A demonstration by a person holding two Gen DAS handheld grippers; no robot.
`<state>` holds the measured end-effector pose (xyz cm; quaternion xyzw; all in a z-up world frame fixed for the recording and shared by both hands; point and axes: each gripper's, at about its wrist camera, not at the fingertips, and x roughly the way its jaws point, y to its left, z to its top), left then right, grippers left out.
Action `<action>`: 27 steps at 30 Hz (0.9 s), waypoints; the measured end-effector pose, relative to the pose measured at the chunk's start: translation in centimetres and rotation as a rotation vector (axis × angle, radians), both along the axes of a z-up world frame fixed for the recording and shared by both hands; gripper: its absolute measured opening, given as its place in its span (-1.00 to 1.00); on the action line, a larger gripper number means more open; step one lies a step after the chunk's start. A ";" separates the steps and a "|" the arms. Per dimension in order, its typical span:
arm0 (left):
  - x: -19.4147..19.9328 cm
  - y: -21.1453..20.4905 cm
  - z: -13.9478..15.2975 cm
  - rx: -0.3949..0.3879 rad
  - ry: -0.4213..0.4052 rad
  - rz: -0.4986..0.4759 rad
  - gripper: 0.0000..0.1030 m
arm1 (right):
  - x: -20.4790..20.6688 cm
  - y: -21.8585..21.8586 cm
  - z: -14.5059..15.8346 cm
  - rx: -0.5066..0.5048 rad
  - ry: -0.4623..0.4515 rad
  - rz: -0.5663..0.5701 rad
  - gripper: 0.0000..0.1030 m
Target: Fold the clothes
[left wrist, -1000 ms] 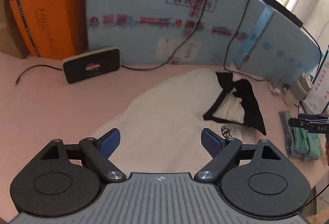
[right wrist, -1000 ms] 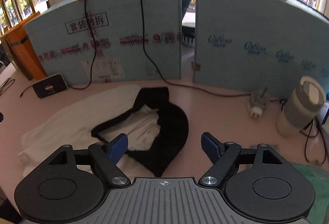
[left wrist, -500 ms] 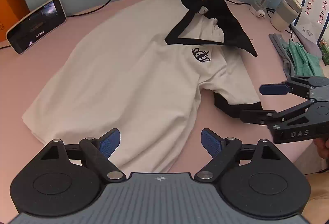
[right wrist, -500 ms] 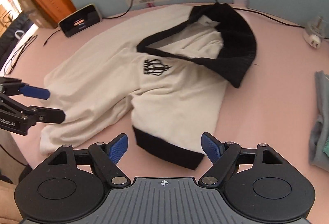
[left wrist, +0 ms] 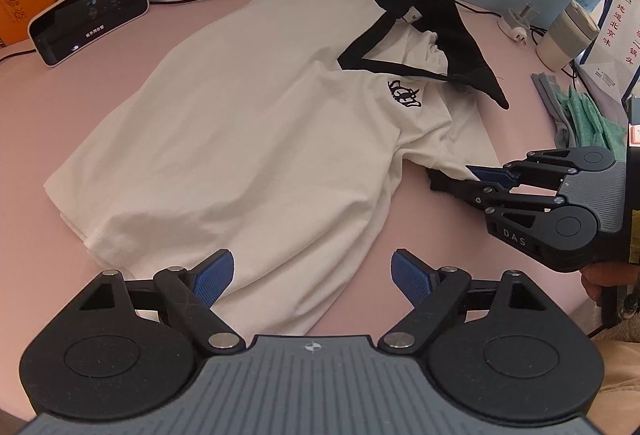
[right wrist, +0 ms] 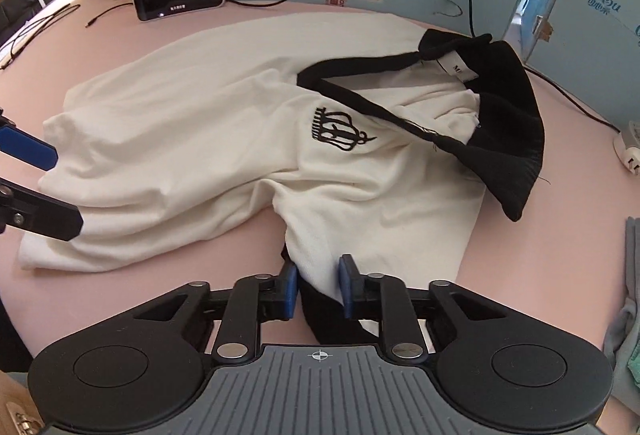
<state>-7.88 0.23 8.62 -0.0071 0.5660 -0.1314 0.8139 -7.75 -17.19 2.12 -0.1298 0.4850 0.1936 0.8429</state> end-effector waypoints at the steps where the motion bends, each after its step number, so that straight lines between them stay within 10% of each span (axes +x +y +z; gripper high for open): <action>1: 0.0 -0.1 0.0 -0.003 -0.002 -0.005 0.65 | -0.2 -0.2 0.1 -0.014 -0.016 0.002 -0.78; 21: 2.3 -2.2 0.0 -0.020 -0.002 -0.103 0.65 | -1.4 -16.3 11.4 -0.352 -0.354 -0.473 -0.80; 27: 3.1 -2.0 -0.2 -0.014 0.005 -0.085 0.66 | -0.7 -18.3 10.8 -0.377 -0.279 -0.525 0.22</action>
